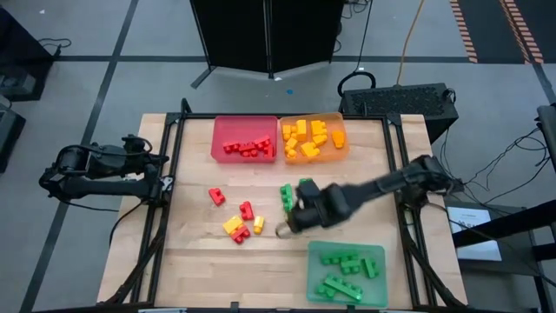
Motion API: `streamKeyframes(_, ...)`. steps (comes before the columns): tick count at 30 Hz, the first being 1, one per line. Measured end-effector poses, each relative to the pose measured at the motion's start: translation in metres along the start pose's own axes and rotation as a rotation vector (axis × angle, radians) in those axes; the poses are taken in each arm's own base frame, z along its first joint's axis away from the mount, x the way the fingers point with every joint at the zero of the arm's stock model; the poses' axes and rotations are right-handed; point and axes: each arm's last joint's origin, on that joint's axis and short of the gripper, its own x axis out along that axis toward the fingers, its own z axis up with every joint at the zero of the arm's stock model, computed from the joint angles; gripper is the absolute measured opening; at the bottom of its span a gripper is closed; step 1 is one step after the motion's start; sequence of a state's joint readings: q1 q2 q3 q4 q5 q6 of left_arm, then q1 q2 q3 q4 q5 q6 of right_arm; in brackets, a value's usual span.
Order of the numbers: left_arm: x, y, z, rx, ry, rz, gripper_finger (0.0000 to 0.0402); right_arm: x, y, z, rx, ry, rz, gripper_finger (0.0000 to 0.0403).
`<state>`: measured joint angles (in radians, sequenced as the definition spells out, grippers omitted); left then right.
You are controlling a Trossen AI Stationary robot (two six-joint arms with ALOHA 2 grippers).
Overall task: Sort blocks
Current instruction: Put the green game piece into the green bin
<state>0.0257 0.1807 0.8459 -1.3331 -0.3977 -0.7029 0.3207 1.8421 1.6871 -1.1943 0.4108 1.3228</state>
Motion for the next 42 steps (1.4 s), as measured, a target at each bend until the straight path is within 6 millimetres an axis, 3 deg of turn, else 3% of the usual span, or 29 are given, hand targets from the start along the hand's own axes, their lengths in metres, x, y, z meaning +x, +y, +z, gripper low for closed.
streamKeyframes(5,0.0,0.0,0.0,-0.016,0.006,-0.006,0.0002,0.024,-0.021,0.046,0.119,0.004,-0.107,0.0258)
streamKeyframes(12,0.0,0.0,0.0,0.002,0.015,-0.016,0.0002,0.055,-0.029,0.068,0.172,0.053,-0.175,0.0258)
streamKeyframes(22,0.0,-0.001,-0.001,0.007,0.018,-0.018,0.0002,0.143,-0.023,0.071,0.173,0.222,-0.265,0.0267)
streamKeyframes(28,0.0,0.0,-0.001,0.011,0.021,-0.019,0.0002,0.18,-0.04,0.073,0.197,0.372,-0.375,0.0279)
streamKeyframes(31,0.0,0.0,-0.001,0.012,0.025,-0.016,0.0002,0.189,-0.042,0.078,0.199,0.422,-0.327,0.0274)
streamKeyframes(35,0.0,0.001,-0.002,0.016,0.032,-0.01,0.0002,0.195,-0.039,0.083,0.227,0.422,-0.258,0.0232)
streamKeyframes(40,0.0,0.001,-0.002,0.018,0.035,-0.008,0.0002,0.196,-0.04,0.085,0.221,0.423,-0.254,0.0115)
streamKeyframes(42,0.0,0.001,-0.002,0.017,0.035,-0.008,0.0002,0.196,-0.04,0.085,0.204,0.428,-0.249,0.0115)
